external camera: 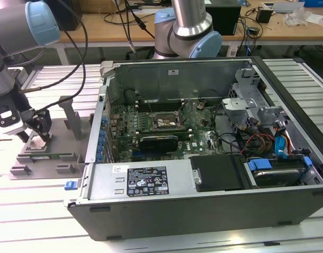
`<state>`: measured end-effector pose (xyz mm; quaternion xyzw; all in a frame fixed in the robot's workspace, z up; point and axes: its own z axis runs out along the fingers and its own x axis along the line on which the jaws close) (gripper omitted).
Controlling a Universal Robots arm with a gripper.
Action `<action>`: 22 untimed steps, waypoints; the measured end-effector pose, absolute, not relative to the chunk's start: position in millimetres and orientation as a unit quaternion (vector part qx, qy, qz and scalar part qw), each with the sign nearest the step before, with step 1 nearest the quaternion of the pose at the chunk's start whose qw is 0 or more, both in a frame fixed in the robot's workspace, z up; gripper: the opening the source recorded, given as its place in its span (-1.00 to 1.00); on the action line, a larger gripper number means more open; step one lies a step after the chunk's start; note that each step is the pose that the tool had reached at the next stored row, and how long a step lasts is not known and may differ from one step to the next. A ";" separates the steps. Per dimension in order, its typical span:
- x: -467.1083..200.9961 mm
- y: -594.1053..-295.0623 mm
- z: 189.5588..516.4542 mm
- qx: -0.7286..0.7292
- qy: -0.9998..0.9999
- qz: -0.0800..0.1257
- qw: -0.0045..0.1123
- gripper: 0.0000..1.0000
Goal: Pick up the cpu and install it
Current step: 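Pick up the cpu and move it towards the insertion slot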
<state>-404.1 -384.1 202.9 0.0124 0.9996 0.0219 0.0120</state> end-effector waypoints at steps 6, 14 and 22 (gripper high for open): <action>-404.2 -384.1 194.1 0.009 1.000 0.022 0.012 0.20; -404.2 -384.1 188.7 0.007 1.000 0.022 0.012 0.20; -403.6 -383.5 187.4 0.006 1.000 0.026 0.012 0.20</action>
